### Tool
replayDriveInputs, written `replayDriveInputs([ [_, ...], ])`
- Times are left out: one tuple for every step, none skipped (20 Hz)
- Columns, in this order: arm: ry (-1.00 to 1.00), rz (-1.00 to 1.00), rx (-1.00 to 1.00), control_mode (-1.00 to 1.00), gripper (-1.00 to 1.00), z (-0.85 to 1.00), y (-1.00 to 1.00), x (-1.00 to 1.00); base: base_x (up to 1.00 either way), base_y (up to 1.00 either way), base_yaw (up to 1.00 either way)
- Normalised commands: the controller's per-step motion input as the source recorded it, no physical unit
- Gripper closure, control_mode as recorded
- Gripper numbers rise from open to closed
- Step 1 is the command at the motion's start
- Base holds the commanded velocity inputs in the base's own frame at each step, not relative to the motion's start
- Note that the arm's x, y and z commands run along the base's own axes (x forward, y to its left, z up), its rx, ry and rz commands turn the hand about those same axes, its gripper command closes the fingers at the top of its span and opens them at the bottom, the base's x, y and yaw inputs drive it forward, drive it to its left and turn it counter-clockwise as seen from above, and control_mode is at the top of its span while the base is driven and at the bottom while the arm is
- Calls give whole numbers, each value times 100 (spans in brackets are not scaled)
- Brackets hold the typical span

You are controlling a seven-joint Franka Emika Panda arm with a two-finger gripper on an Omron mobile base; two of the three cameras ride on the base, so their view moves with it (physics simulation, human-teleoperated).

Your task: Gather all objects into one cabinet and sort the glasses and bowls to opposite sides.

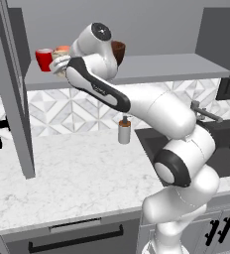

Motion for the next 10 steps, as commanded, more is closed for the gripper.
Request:
replayDriveInputs([
  [-13, 0, 8, -100, 100, -11, 0, 11, 0, 0, 0],
  [-13, 0, 9, -100, 100, -13, 0, 15, 0, 0, 0],
  [-12, 0, 9, -100, 100, -14, 0, 19, 0, 0, 0],
  [-11, 0, 9, -100, 100, -15, 0, 24, 0, 0, 0],
  [-7, 0, 8, -100, 100, -9, 0, 24, 0, 0, 0],
  [-3, 0, 6, -100, 100, 0, 0, 27, 0, 0, 0],
  [0, 0, 3, -100, 100, 0, 0, 17, 0, 0, 0],
  [0, 0, 0, -100, 100, 0, 0, 10, 0, 0, 0],
  [0, 0, 0, -100, 100, 0, 0, 4, 0, 0, 0],
  [0, 0, 0, -100, 100, 0, 0, 3, 0, 0, 0],
])
